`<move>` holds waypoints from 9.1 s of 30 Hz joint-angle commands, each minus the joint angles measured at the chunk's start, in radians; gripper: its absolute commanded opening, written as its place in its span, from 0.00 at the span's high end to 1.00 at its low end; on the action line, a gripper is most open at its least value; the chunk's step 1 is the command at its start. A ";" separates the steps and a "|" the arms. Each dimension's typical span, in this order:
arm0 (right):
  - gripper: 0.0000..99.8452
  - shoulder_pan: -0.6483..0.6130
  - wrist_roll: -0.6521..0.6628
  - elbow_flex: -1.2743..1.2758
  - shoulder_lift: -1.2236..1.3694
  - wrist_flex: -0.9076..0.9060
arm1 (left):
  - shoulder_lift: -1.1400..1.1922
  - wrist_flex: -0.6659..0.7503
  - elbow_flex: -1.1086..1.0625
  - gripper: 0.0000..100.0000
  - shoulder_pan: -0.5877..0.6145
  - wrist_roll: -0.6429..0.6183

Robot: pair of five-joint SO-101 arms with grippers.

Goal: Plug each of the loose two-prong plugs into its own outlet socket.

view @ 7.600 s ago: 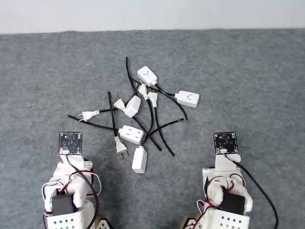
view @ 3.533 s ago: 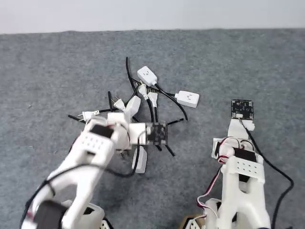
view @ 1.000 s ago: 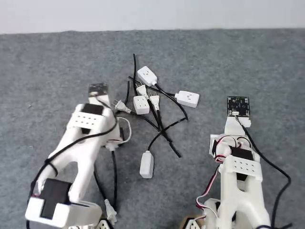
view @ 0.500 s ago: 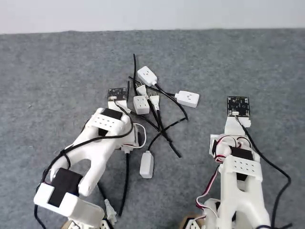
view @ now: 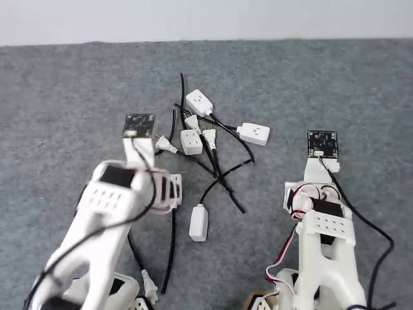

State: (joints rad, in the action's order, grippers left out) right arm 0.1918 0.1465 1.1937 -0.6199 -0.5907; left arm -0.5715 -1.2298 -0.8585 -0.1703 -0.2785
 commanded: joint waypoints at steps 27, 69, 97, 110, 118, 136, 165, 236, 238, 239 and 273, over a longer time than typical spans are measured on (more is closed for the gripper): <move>0.90 -1.224 -0.207 -0.305 -0.005 -0.332 | 0.152 0.242 -0.010 0.78 0.901 0.025; 0.78 -1.627 -0.485 -0.308 0.245 -0.185 | 0.710 0.465 0.404 0.78 1.387 -0.456; 0.99 -1.610 -0.313 -0.313 0.222 -0.234 | 1.163 0.227 0.786 0.78 1.332 -0.408; 0.95 -1.537 -0.319 -0.244 0.059 -0.214 | 0.967 0.226 0.650 0.78 1.198 -0.358; 0.81 -1.563 -0.512 -0.348 0.340 -0.199 | 0.959 0.265 0.630 0.78 1.220 -0.321; 0.84 -1.538 -0.571 -0.476 0.472 -0.232 | 0.957 0.272 0.631 0.78 1.224 -0.324; 0.95 -1.527 -0.293 -0.624 0.704 -0.414 | 0.968 0.272 0.630 0.78 1.226 -0.322; 0.99 -0.051 -0.097 -0.044 -0.159 -0.338 | 0.175 0.457 -0.142 0.92 0.767 0.229; 0.98 -0.051 -0.112 -0.037 -0.154 -0.331 | 0.193 0.457 -0.127 0.92 0.767 0.229; 0.97 -0.053 -0.115 -0.029 -0.147 -0.317 | 0.198 0.457 -0.125 0.92 0.767 0.229; 0.92 -0.116 -0.104 -0.189 0.249 -0.344 | 0.206 0.462 -0.119 0.92 0.767 0.229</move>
State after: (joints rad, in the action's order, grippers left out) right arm 0.0675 0.0269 1.0495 -0.3744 -0.9314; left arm -0.3675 -0.7940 -1.0273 0.5953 -0.0560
